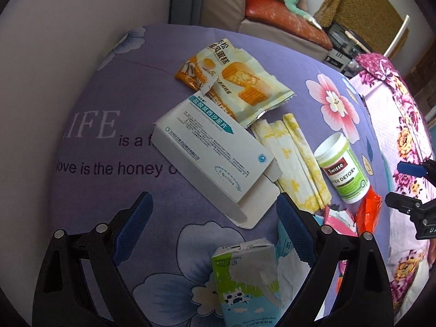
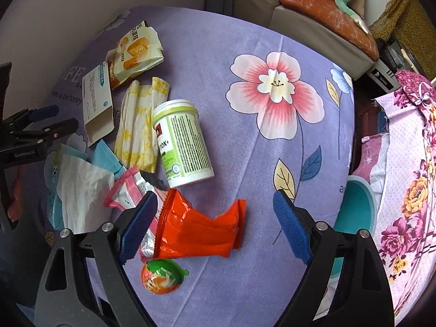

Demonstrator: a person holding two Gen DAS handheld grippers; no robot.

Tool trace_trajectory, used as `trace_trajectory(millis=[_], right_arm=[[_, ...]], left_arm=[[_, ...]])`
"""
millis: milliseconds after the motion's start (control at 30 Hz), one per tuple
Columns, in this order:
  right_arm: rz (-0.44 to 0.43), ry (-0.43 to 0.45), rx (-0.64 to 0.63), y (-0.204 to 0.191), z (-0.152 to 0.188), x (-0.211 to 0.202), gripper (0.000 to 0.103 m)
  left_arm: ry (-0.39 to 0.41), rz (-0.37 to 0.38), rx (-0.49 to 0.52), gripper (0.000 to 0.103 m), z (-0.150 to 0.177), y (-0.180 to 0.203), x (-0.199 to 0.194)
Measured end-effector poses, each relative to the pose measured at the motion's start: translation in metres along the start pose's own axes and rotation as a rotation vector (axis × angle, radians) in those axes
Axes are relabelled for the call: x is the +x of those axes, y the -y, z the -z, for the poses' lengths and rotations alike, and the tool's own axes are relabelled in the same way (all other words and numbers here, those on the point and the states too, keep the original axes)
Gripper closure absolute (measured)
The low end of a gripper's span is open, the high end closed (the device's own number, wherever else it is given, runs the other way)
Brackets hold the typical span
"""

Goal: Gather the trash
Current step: 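Grasp the green-white supplement jar with the right gripper while the left gripper grasps the white medicine box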

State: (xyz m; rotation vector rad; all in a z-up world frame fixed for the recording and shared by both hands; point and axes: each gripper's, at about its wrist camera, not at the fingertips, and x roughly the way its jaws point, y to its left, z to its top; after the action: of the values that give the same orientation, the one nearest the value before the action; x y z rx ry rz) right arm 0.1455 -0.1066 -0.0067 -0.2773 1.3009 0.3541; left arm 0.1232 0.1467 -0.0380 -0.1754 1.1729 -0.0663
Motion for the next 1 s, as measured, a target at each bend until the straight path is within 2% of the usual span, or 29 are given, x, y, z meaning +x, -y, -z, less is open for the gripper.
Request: trace_trajectory(millis=[167,300,400,433,467,700,1000], right_arm=[[-0.058,-0.017,-0.013,-0.010,-0.031,0.020,0.020],[-0.060,-0.047,-0.053,-0.020,-0.044,0.041,0.021],[-0.081,-0.073,-0.051,-0.020,-0.048,0.056,0.041],[-0.094,-0.079,-0.047,-0.019,-0.048,0.059,0.052],[-0.106,-0.083,-0.042,-0.018,-0.048,0.061,0.053],[-0.073,-0.046,-0.036,-0.007,-0.049,0.060,0.053],[-0.062,-0.017,-0.036,0.009,-0.049,0.059,0.053]], left_arm=[[-0.015,0.015,-0.048,0.011,-0.014,-0.002,0.011],[-0.022,0.018,-0.094,0.011,-0.023,-0.007,0.016],[-0.033,0.022,-0.137,0.011,-0.028,-0.009,0.021],[-0.036,0.021,-0.149,0.011,-0.031,-0.009,0.023],[-0.039,0.018,-0.159,0.011,-0.033,-0.009,0.026],[-0.044,-0.002,-0.232,0.011,-0.054,0.005,0.041],[-0.072,-0.129,-0.226,0.011,-0.052,-0.002,0.060]])
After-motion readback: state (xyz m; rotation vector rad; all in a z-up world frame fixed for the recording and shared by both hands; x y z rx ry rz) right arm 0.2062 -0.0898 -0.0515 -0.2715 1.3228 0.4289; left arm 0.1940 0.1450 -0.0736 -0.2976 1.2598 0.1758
